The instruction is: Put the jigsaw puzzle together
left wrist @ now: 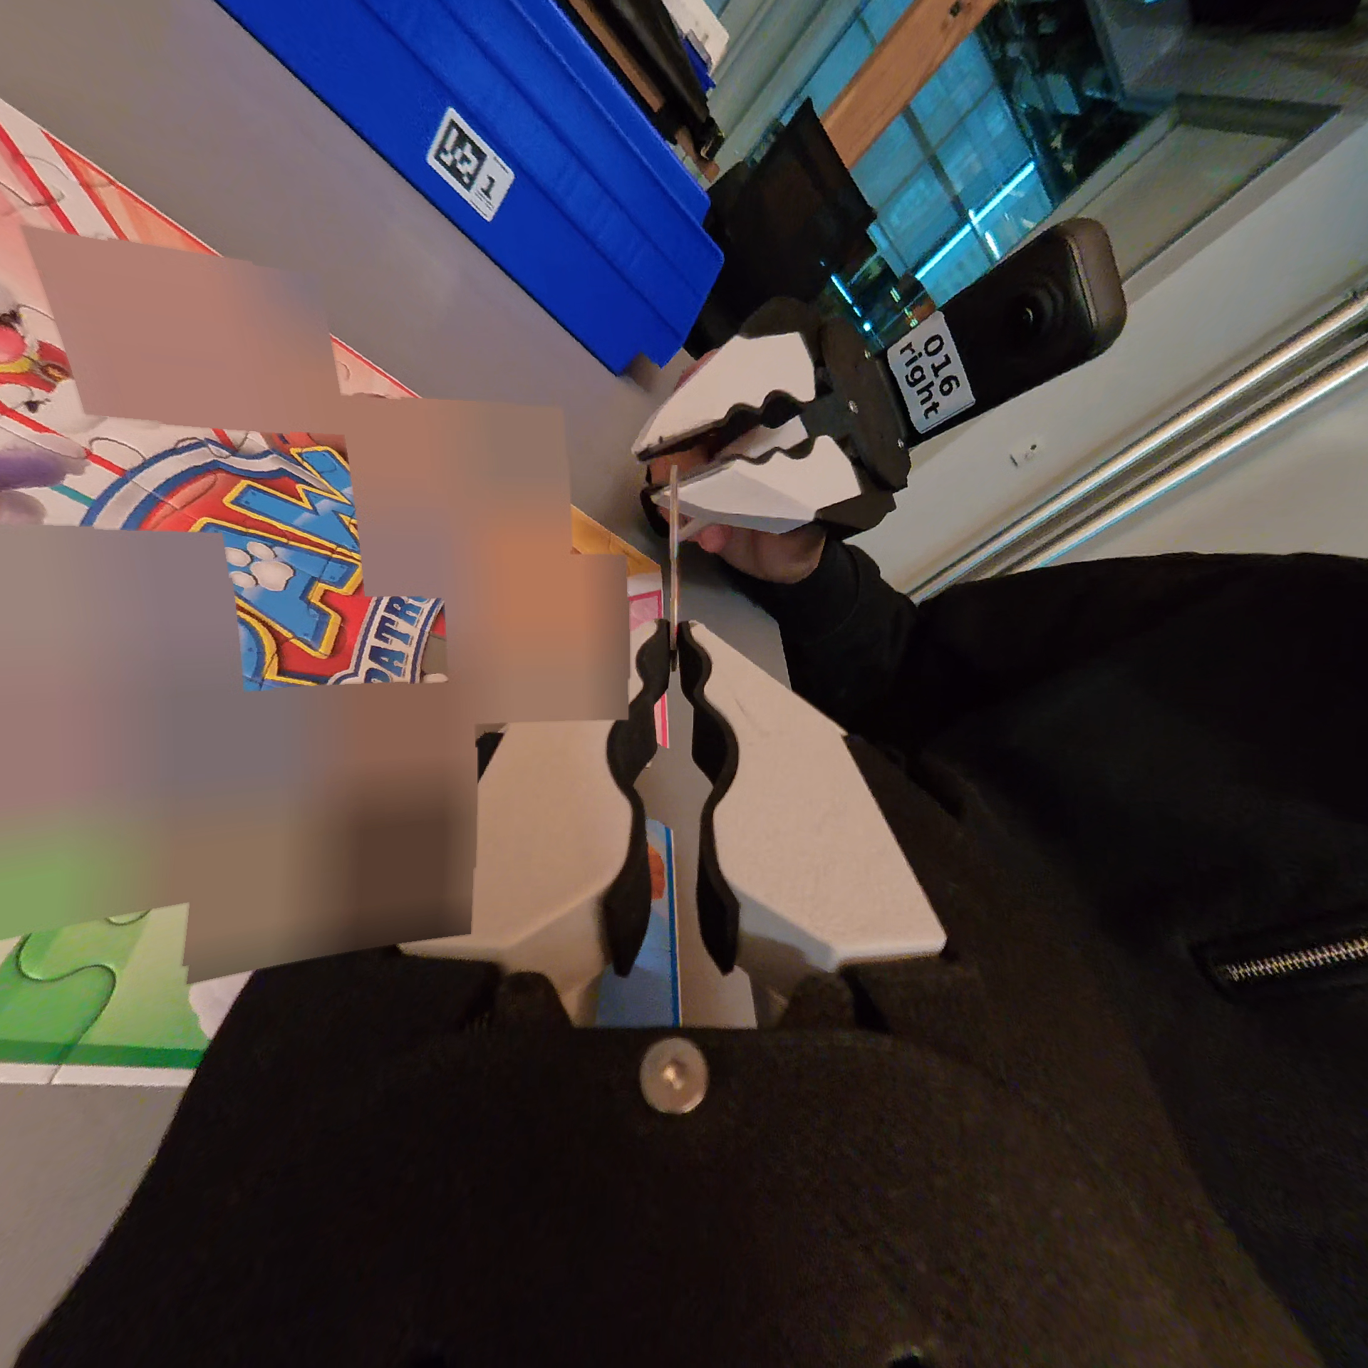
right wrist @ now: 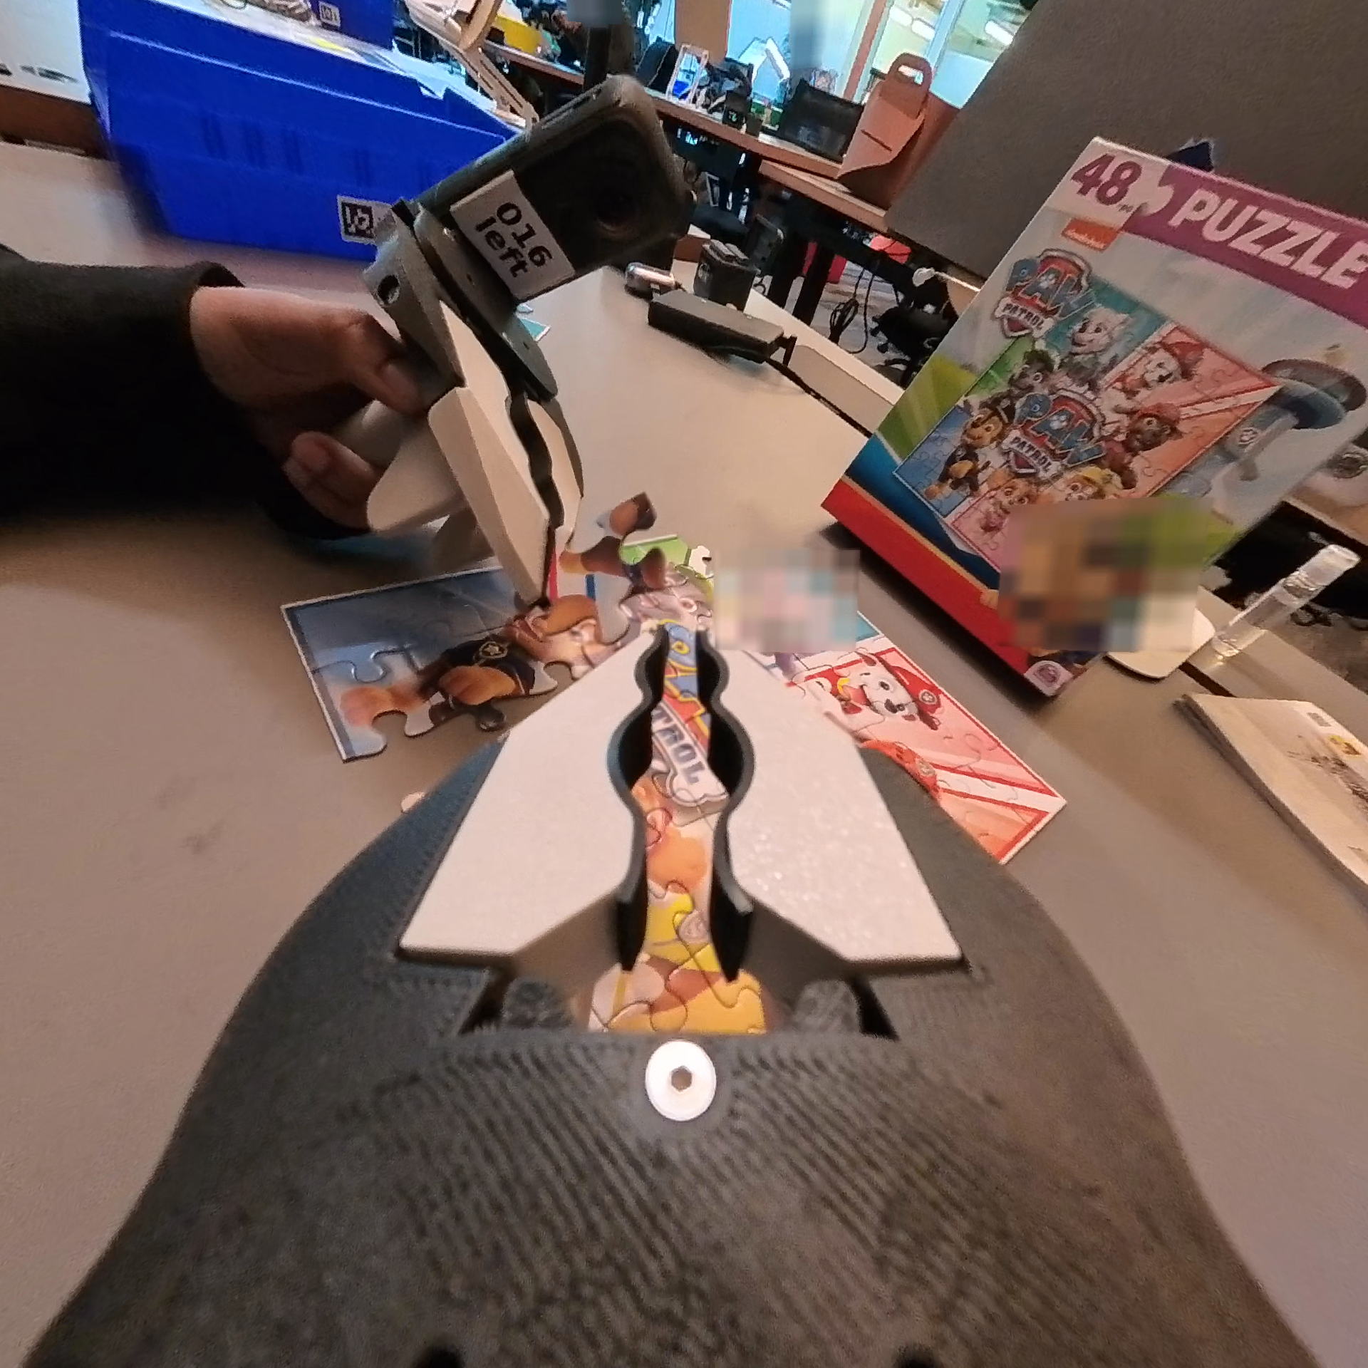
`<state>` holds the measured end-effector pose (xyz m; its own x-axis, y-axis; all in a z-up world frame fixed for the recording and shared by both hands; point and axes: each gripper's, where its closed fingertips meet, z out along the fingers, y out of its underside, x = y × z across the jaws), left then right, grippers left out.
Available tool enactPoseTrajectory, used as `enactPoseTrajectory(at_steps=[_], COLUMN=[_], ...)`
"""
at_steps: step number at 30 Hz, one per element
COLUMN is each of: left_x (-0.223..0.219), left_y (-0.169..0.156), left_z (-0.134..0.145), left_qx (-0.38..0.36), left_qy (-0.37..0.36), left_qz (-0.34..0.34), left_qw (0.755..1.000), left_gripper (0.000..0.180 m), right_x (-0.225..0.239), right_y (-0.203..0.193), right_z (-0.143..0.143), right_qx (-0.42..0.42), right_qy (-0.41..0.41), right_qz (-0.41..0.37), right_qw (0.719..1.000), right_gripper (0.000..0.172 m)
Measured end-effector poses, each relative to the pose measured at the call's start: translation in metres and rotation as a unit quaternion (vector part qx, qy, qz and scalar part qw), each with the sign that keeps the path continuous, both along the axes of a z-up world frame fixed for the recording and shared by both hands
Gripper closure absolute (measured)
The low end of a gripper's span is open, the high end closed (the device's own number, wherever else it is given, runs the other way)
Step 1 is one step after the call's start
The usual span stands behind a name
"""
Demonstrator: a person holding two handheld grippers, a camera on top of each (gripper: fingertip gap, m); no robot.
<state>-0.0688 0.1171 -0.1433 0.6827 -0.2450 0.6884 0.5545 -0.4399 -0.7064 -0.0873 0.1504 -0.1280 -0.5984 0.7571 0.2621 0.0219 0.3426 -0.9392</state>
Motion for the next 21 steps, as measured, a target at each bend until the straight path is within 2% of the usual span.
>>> enactPoseTrajectory(at_steps=[1, 13, 21], left_x=[-0.001, -0.002, 0.005], left_y=[0.0, 0.0, 0.0], left_z=[0.0, 0.002, -0.002], left_qx=[0.001, 0.003, -0.005], left_qy=[-0.002, -0.011, -0.011], left_qz=[0.002, 0.002, -0.016], left_qw=[1.0, 1.0, 1.0], left_gripper=[0.18, 0.18, 0.18], right_x=[0.0, 0.011, 0.009], right_y=[0.0, -0.021, -0.019], right_z=[0.001, -0.01, -0.015], right_qx=[-0.001, 0.038, 0.054], right_qy=[0.002, 0.001, -0.002], right_qz=[0.0, 0.055, 0.048], right_qw=[1.0, 0.998, 0.997], right_gripper=[0.165, 0.149, 0.151])
